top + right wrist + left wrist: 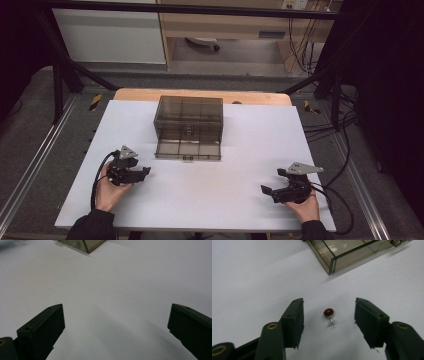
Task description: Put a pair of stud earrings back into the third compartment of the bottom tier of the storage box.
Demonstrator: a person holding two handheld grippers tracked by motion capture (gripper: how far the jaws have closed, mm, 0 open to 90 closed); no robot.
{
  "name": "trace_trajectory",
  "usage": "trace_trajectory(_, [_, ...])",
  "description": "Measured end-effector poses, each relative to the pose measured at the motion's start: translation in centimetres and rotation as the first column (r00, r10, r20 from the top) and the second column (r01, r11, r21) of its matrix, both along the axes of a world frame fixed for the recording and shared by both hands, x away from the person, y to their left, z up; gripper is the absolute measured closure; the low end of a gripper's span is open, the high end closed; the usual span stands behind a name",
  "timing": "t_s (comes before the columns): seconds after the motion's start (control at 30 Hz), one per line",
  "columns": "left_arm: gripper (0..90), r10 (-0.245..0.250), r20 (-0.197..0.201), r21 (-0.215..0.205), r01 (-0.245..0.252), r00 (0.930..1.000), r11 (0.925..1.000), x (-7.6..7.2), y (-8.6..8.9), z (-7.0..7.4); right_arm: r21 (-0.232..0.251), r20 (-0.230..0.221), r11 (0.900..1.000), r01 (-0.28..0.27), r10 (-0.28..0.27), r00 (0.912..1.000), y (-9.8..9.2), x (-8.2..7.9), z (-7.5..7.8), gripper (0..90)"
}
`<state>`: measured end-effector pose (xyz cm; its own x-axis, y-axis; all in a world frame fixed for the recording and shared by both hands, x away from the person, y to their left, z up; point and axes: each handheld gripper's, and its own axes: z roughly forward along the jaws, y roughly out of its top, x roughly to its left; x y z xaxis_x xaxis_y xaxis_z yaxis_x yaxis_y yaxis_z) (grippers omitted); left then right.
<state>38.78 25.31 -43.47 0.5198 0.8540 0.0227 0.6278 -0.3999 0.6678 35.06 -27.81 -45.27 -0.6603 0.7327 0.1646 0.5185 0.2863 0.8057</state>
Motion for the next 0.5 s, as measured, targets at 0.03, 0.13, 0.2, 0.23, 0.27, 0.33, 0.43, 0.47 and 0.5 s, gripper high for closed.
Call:
trace_trajectory(0.03, [44.5, 0.0, 0.0, 0.0, 0.0, 1.0, 1.0, 0.0, 0.0, 0.0, -0.001, 0.001, 1.0, 0.0, 0.0, 1.0, 0.0, 0.01, -0.01, 1.5])
trace_trajectory(0.13, [48.4, 0.008, -0.007, 0.003, -0.008, 0.9999, 1.0, 0.12, -0.12, -0.18, 0.001, 0.0, 1.0, 0.0, 0.0, 1.0, 0.01, 0.0, 0.0, 1.5])
trace_trajectory(0.2, [53.8, 0.005, -0.015, 0.003, -0.005, 0.9999, 1.0, 0.24, -0.19, -0.3, 0.0, 0.0, 1.0, -0.001, 0.001, 1.0, -0.03, 0.0, 0.02, 1.5])
trace_trajectory(0.23, [54.8, 0.005, -0.015, 0.003, -0.005, 0.9999, 1.0, 0.24, -0.19, -0.3, 0.0, 0.0, 1.0, -0.001, 0.001, 1.0, -0.03, 0.0, 0.02, 1.5])
trace_trajectory(0.27, [56.5, 0.009, -0.016, 0.008, -0.009, 0.9998, 0.9999, 0.25, -0.25, -0.35, 0.001, -0.001, 1.0, -0.001, 0.001, 1.0, -0.02, 0.0, 0.02, 1.5])
trace_trajectory(0.33, [57.8, 0.012, -0.022, 0.011, -0.011, 0.9997, 0.9999, 0.27, -0.31, -0.43, 0.0, 0.0, 1.0, -0.001, 0.001, 1.0, -0.02, 0.0, 0.02, 1.5])
trace_trajectory(0.43, [62.1, 0.014, -0.028, 0.008, -0.014, 0.9995, 0.9999, 0.32, -0.31, -0.53, 0.0, 0.001, 1.0, -0.002, 0.002, 1.0, -0.04, 0.02, 0.02, 1.5])
trace_trajectory(0.47, [63.5, 0.015, -0.028, 0.008, -0.015, 0.9995, 0.9999, 0.32, -0.32, -0.54, 0.001, 0.001, 1.0, -0.002, 0.002, 1.0, -0.04, 0.01, 0.03, 1.5])
trace_trajectory(0.5, [64.7, 0.015, -0.029, 0.008, -0.015, 0.9995, 0.9999, 0.32, -0.33, -0.54, 0.001, 0.0, 1.0, -0.002, 0.002, 1.0, -0.04, 0.01, 0.03, 1.5])
